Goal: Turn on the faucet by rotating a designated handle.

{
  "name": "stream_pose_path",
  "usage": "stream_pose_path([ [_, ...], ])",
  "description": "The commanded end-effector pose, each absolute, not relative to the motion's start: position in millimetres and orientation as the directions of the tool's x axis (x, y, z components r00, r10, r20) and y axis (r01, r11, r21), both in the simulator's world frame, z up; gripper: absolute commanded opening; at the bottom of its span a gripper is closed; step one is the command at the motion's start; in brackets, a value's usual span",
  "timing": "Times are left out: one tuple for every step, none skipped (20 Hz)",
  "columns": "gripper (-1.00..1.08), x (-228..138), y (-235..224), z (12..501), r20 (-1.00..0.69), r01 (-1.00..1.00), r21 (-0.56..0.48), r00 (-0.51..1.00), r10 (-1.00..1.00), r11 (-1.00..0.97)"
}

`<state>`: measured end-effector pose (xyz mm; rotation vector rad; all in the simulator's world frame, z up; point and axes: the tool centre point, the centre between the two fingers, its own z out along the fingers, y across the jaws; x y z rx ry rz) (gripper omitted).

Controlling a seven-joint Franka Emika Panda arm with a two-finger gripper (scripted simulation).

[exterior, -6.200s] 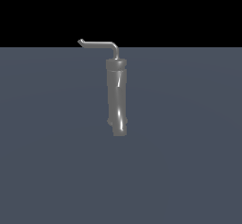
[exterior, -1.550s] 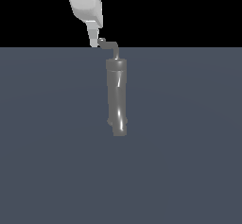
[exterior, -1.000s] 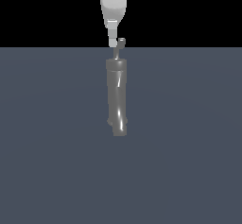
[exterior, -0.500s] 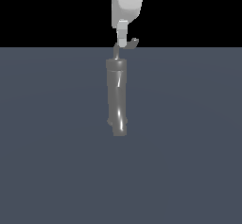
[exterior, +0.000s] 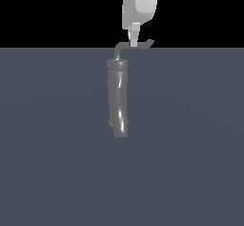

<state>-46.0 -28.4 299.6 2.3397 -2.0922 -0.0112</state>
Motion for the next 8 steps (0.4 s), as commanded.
stream_pose_path([
  [-1.0, -37.5, -56.5, 299.4, 0.0, -0.997, 0.0, 0.073, -0.997, -0.073],
  [-1.0, -35.1, -59.9, 299.4, 0.0, -0.997, 0.0, 0.072, -0.997, -0.072],
  [-1.0, -32.7, -63.3, 299.5, 0.0, -0.998, 0.0, 0.07, -0.998, -0.07],
  [-1.0, -30.4, -66.7, 299.5, 0.0, -0.998, 0.0, 0.068, -0.998, -0.068],
  [-1.0, -28.1, -70.1, 299.5, 0.0, -0.998, 0.0, 0.066, -0.998, -0.066],
  [-1.0, -25.8, -73.5, 299.5, 0.0, -0.998, 0.0, 0.064, -0.998, -0.064],
  [-1.0, -23.5, -76.8, 299.5, 0.0, -0.998, 0.0, 0.063, -0.998, -0.063],
  [-1.0, -23.5, -76.8, 299.5, 0.0, -0.998, 0.0, 0.063, -0.998, -0.063],
])
